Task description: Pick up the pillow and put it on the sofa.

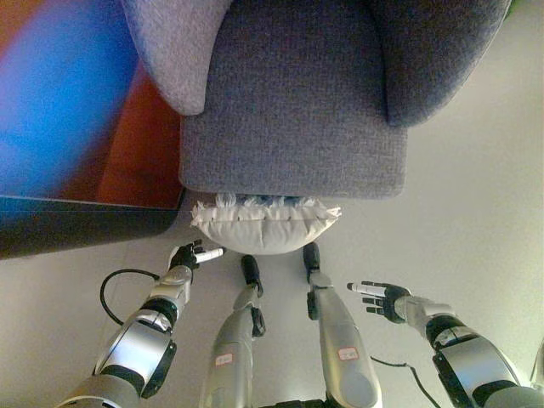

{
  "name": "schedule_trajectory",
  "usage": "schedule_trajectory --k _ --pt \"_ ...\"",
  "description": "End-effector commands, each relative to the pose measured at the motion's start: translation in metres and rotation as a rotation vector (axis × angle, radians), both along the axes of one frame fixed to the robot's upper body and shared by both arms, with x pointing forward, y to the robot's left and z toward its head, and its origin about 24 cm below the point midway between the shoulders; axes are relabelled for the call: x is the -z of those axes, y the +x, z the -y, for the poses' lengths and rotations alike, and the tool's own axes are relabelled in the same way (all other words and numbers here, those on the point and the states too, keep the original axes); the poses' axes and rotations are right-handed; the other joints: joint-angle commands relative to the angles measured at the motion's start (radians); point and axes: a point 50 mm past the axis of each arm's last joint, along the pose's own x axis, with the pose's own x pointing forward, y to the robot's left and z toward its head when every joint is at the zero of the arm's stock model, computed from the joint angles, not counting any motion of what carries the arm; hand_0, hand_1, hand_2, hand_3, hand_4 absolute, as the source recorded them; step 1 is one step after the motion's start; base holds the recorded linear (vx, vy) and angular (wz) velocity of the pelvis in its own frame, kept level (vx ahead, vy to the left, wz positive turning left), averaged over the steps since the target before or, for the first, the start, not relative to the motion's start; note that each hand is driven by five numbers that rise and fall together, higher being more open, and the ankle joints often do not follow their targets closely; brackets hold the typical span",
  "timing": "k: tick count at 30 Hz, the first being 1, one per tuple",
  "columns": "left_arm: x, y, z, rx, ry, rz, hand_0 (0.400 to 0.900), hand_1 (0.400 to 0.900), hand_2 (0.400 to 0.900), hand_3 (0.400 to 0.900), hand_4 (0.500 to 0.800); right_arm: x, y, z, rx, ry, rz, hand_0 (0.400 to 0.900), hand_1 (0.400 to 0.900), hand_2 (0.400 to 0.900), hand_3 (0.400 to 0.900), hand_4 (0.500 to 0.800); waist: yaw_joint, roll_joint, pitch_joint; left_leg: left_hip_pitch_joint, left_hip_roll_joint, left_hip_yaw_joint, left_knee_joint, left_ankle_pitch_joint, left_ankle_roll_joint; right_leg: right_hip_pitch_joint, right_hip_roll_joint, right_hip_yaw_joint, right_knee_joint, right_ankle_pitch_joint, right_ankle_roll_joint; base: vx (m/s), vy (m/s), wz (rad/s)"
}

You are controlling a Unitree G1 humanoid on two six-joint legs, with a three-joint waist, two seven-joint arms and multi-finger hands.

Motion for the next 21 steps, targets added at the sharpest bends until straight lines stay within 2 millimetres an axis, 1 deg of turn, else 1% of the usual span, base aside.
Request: schedule_trajectory --k 1,6,14,21 --pt "-0.013 0.0 -0.032 -0.159 0.009 0.028 0.9 0.9 0.9 0.9 0.8 0.0 -0.012 0.021 0.039 -0.058 -0.076 0.9 0.9 0.9 0.9 0.8 -0.034 -0.033 0.002 -0.144 -0.026 0.019 0.276 -0.167 -0.037 -0.067 0.031 0.017 0.008 -0.033 0.017 0.0 0.0 0.0" --pt "-0.035 0.016 -0.033 -0.202 -0.027 0.105 0.9 0.9 0.9 0.9 0.8 -0.01 0.0 0.019 0.059 -0.049 -0.055 0.9 0.9 0.9 0.9 0.8 -0.039 -0.029 0.011 -0.221 -0.019 0.014 0.328 -0.183 -0.034 -0.151 0.037 0.019 0.049 -0.039 0.015 0.0 -0.006 0.03" --pt "-0.068 0.034 -0.039 -0.238 -0.051 0.193 0.9 0.9 0.9 0.9 0.8 -0.024 0.013 0.021 0.108 -0.031 -0.037 0.9 0.9 0.9 0.9 0.8 -0.042 -0.021 0.018 -0.335 -0.007 -0.002 0.377 -0.194 -0.039 -0.261 0.042 0.02 0.104 -0.052 0.009 0.0 -0.019 0.02" --pt "-0.09 0.046 -0.039 -0.252 -0.104 0.269 0.9 0.9 0.9 0.9 0.8 -0.028 0.016 0.021 0.129 -0.017 -0.05 0.9 0.9 0.9 0.9 0.8 -0.049 -0.017 0.019 -0.431 -0.007 -0.024 0.426 -0.209 -0.04 -0.353 0.057 0.032 0.164 -0.071 0.004 0.04 -0.034 -0.01"
